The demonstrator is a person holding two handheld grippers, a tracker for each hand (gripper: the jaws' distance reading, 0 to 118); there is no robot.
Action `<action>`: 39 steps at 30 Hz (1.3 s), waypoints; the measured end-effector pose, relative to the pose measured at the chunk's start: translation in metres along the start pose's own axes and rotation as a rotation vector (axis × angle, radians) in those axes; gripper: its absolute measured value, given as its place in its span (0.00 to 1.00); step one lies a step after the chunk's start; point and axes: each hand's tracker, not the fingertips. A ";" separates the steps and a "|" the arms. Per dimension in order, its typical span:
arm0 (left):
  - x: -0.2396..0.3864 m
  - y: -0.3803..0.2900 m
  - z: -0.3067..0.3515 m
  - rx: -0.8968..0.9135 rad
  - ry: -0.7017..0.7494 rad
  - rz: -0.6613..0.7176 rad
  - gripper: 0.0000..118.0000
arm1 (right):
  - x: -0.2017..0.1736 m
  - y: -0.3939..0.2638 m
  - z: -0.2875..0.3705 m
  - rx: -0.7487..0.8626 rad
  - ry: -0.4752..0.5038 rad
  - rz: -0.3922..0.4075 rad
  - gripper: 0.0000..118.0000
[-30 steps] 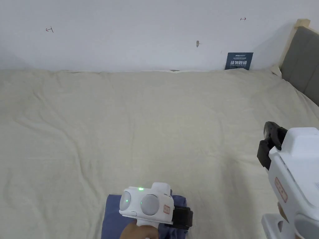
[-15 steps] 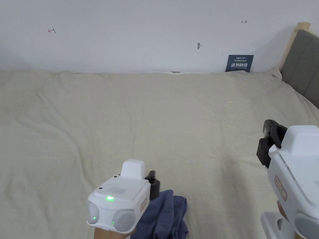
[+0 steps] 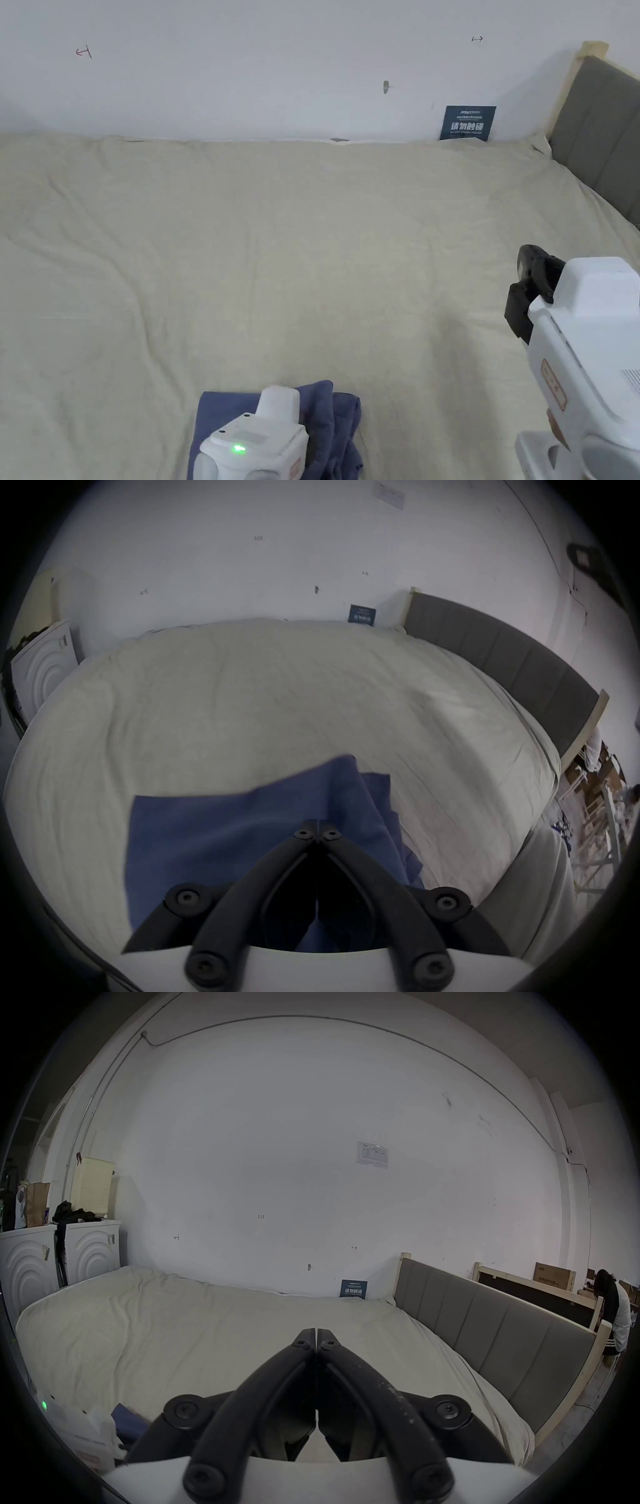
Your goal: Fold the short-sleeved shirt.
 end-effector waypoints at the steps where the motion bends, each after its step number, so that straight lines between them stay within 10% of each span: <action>1: 0.003 -0.002 -0.006 -0.016 -0.009 0.001 0.00 | 0.002 0.000 0.000 -0.002 -0.003 0.000 0.01; 18: 0.020 -0.013 -0.022 0.011 0.031 0.018 0.00 | -0.003 -0.004 -0.004 -0.025 -0.004 -0.017 0.01; 39: -0.094 0.118 0.183 0.663 0.233 0.002 0.00 | -0.046 0.035 0.012 0.104 0.081 -0.023 0.01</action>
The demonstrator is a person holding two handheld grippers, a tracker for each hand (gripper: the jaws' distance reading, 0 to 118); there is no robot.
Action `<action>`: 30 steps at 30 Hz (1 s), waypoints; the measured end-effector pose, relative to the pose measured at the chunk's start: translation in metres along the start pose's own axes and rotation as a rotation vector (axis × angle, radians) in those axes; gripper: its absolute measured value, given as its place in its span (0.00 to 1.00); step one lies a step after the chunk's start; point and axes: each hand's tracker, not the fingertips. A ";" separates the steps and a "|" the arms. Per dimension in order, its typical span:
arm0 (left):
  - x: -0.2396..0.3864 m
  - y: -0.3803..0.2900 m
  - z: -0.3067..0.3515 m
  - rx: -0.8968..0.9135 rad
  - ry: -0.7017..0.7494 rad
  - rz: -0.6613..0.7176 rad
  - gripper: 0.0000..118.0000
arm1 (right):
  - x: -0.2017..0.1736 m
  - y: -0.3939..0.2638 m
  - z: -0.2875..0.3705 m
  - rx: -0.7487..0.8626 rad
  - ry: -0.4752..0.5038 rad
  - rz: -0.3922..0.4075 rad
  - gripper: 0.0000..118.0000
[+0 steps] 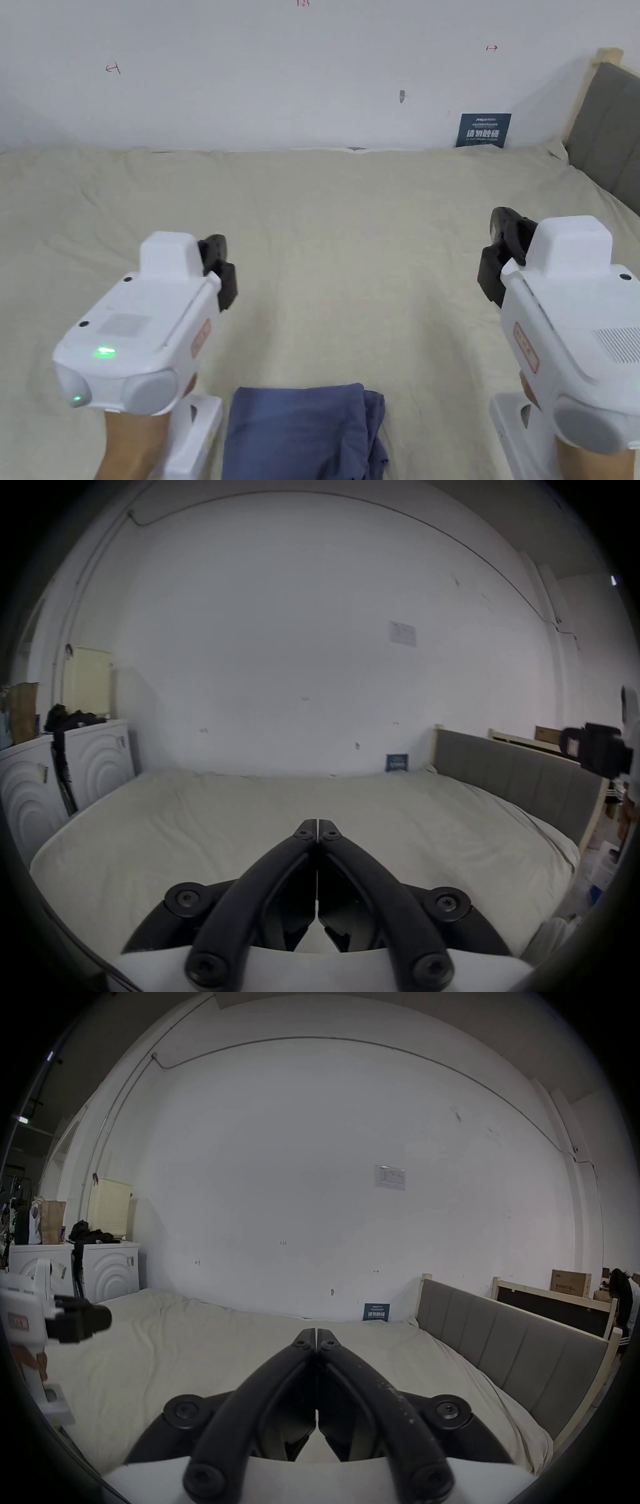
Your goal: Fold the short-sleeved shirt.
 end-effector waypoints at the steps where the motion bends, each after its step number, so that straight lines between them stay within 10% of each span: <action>1: -0.007 0.001 0.002 0.010 0.022 0.000 0.00 | -0.001 0.000 0.000 0.000 0.001 0.002 0.01; 30: -0.049 -0.010 0.019 0.025 0.133 0.031 0.00 | -0.028 -0.024 -0.013 -0.073 0.062 0.005 0.01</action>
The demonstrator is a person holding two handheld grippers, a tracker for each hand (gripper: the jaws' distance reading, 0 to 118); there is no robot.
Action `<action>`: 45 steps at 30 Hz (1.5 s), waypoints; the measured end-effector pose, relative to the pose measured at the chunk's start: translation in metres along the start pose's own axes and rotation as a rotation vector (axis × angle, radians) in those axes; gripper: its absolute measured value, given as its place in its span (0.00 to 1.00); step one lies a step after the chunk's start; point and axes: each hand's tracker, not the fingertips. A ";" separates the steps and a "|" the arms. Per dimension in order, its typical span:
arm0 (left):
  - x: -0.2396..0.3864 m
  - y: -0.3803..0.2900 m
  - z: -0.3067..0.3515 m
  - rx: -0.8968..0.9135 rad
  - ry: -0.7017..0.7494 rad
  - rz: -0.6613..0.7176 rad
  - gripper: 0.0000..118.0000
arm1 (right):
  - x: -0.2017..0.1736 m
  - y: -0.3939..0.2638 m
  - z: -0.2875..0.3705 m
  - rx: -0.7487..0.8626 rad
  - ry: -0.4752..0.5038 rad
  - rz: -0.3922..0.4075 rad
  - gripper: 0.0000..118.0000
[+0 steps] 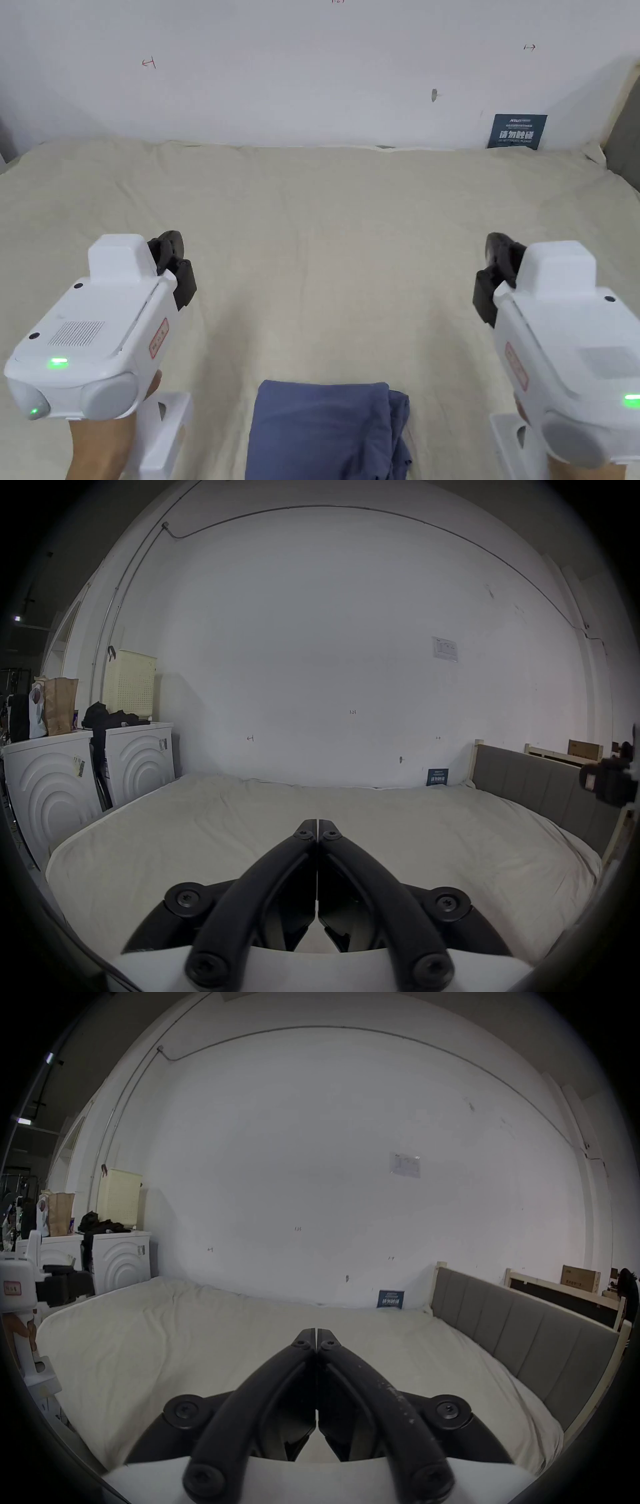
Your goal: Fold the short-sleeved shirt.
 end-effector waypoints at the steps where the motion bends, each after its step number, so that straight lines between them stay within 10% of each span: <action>1: -0.001 0.000 0.000 -0.004 0.000 0.006 0.00 | -0.004 -0.005 -0.003 -0.018 0.015 -0.001 0.01; 16: -0.029 -0.010 0.005 -0.036 0.034 0.054 0.00 | -0.102 -0.166 -0.045 -0.412 0.221 0.035 0.01; 29: -0.039 -0.047 -0.007 -0.236 -0.006 0.121 0.02 | -0.116 -0.248 -0.048 -0.552 0.259 0.066 0.01; 36: -0.026 -0.105 -0.031 -0.588 -0.140 0.262 0.41 | -0.109 -0.253 -0.047 -0.521 0.284 0.043 0.01; 40: -0.011 -0.145 -0.055 -0.853 -0.182 0.240 0.85 | -0.109 -0.251 -0.047 -0.523 0.289 0.045 0.01; 45: -0.003 -0.181 -0.075 -1.009 -0.302 0.320 0.93 | -0.106 -0.252 -0.048 -0.523 0.295 0.027 0.01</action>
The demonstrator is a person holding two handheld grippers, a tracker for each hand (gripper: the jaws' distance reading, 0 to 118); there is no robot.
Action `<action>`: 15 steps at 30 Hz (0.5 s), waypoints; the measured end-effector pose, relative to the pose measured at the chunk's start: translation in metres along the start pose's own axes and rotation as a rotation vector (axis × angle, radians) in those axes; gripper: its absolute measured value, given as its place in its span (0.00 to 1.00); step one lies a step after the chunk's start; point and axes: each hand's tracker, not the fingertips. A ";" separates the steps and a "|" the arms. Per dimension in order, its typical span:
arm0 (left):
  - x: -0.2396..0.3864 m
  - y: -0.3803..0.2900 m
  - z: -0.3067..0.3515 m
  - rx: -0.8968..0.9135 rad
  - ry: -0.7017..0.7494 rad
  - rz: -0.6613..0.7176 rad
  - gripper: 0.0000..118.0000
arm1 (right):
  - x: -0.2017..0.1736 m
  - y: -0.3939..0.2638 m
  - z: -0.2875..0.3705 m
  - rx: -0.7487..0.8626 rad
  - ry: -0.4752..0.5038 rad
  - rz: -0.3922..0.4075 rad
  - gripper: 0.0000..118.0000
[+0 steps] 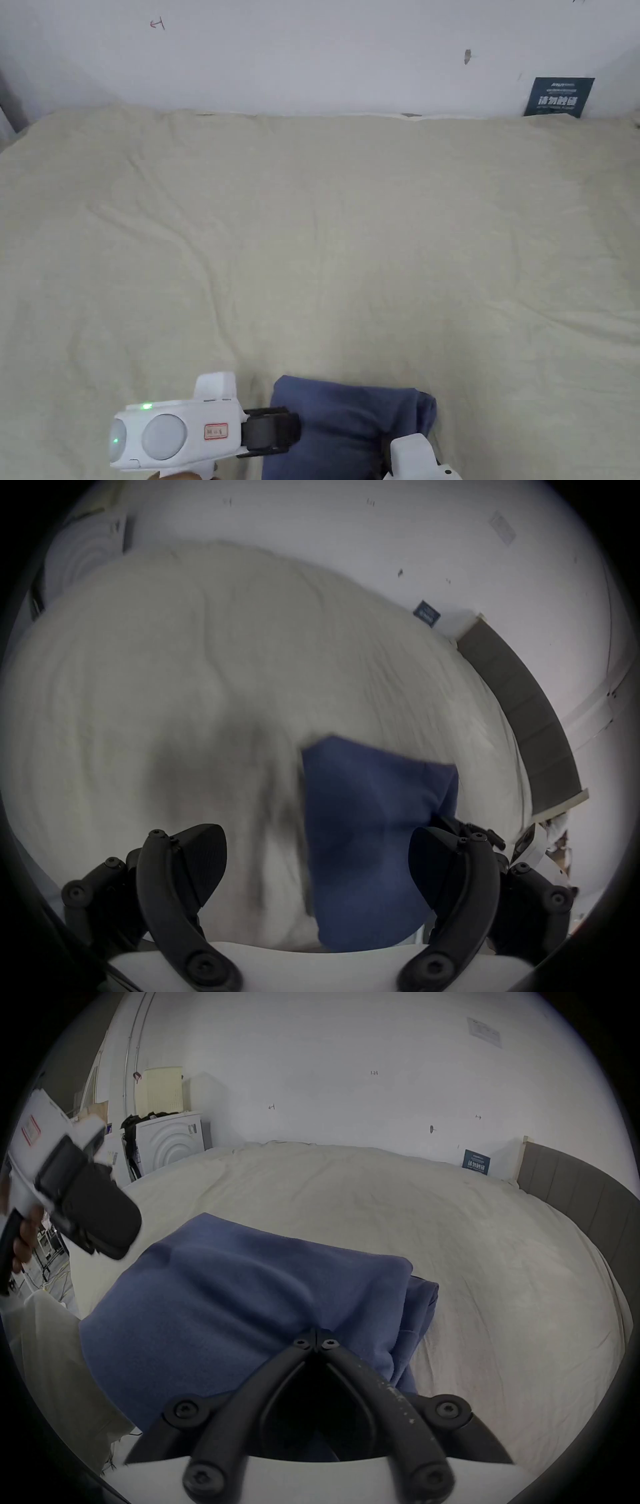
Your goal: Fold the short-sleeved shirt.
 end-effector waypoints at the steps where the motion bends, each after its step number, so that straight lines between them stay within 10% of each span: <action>1: -0.002 0.001 -0.006 -0.018 -0.007 0.023 0.93 | 0.000 0.000 0.000 0.001 0.002 -0.003 0.01; 7: -0.015 0.002 -0.026 -0.064 -0.177 0.158 0.51 | 0.004 0.000 0.001 0.001 0.017 -0.023 0.01; 15: -0.029 0.004 -0.033 -0.098 -0.247 0.217 0.23 | 0.010 0.002 0.000 -0.006 0.049 -0.025 0.01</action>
